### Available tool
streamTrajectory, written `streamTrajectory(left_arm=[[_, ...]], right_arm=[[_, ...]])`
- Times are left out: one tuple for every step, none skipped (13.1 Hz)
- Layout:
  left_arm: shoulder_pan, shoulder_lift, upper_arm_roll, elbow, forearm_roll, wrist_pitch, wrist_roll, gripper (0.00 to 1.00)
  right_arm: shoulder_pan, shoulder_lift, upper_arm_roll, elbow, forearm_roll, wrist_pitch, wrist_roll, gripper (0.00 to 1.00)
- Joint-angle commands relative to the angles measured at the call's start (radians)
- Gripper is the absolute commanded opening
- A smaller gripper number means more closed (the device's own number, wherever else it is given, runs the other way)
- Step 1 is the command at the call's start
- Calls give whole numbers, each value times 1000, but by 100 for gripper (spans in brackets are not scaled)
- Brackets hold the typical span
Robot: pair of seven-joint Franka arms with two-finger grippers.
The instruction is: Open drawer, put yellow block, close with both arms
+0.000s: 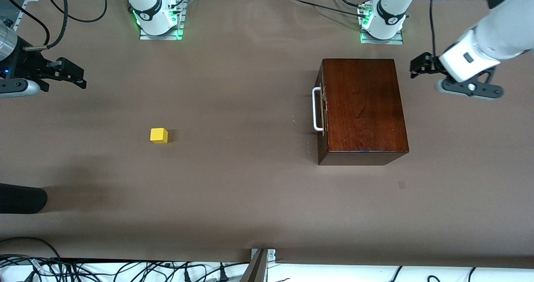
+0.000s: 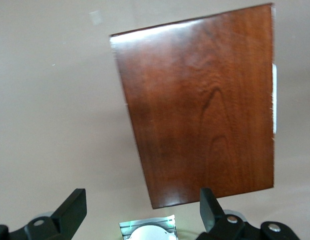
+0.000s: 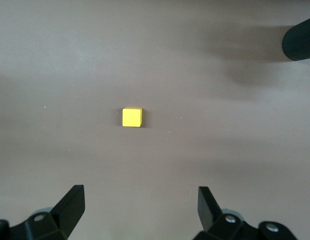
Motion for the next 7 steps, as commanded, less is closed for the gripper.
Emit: streamTrajectory(left_arm=[[4, 40, -76, 32, -4, 0, -65, 100], [2, 63, -127, 34, -4, 43, -129, 100], [1, 86, -179, 34, 1, 93, -184, 100], [-4, 112, -220, 34, 8, 120, -244, 100], [-9, 146, -263, 34, 10, 141, -330, 100], [-27, 173, -293, 34, 11, 167, -416, 100], [-68, 201, -296, 34, 11, 192, -483, 100]], right_arm=[[-5, 11, 1, 28, 6, -12, -10, 100], [-5, 11, 1, 28, 6, -12, -10, 100], [-5, 11, 1, 28, 6, -12, -10, 100], [-5, 11, 1, 28, 6, -11, -10, 100], [-5, 11, 1, 28, 6, -11, -10, 100], [-5, 11, 1, 28, 6, -11, -10, 100], [-5, 11, 1, 28, 6, -11, -10, 100]])
